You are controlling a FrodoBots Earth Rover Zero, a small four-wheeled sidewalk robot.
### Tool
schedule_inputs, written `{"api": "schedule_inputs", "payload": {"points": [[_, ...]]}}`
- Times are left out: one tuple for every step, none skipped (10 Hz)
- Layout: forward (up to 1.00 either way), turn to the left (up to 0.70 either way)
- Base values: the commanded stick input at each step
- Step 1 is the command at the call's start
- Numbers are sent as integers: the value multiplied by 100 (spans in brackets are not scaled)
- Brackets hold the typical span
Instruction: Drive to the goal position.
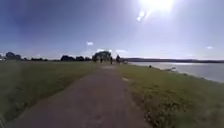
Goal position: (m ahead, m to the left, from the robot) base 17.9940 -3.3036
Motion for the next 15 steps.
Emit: {"api": "schedule_inputs", "payload": {"points": [[50,0],[50,0],[50,0],[50,0],[50,0],[50,0],[50,0],[50,0],[50,0],[27,0],[0,0],[0,0],[0,0],[0,0],[0,0]]}}
